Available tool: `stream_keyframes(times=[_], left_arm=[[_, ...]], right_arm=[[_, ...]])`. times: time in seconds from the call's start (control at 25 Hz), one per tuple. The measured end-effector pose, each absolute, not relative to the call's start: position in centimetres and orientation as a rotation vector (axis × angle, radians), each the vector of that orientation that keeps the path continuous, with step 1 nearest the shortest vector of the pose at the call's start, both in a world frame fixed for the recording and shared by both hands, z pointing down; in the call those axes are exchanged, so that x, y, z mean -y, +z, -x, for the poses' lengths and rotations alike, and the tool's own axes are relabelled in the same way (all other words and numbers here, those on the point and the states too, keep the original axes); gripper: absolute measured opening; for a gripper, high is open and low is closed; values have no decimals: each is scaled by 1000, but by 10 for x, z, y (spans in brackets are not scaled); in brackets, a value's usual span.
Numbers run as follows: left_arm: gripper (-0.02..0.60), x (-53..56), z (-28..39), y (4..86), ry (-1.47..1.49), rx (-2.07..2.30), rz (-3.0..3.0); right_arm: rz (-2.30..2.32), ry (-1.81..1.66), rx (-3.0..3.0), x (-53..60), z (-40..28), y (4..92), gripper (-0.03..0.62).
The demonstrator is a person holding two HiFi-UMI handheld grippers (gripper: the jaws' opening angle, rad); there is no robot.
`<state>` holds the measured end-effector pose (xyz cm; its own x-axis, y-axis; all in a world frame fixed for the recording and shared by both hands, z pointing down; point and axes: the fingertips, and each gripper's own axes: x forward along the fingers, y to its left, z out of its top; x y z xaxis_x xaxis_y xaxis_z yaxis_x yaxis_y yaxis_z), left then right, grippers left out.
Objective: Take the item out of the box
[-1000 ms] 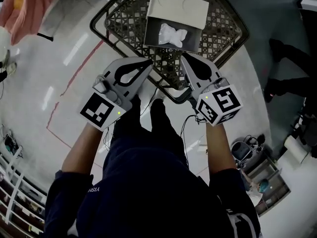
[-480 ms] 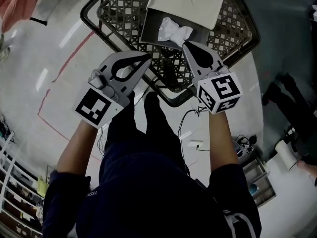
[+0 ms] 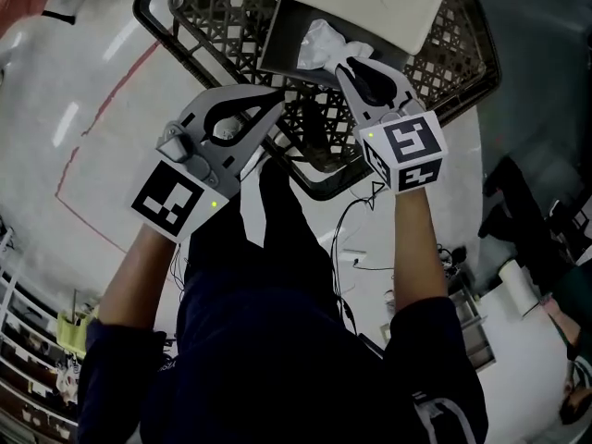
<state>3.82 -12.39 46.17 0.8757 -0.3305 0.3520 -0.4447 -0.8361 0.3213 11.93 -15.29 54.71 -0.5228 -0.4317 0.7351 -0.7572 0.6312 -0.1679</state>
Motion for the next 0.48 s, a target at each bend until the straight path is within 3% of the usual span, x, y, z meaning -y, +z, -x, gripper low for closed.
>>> stream_keyframes(times=[0.08,0.48], left_arm=[[7,123,-38,466,394,569,-2636],[6,117,-32,485,368,576,-2578]], right_arm=[[-885,602,2159,154,-119,556,88],[-730,434,1985,156,-122,602,107]])
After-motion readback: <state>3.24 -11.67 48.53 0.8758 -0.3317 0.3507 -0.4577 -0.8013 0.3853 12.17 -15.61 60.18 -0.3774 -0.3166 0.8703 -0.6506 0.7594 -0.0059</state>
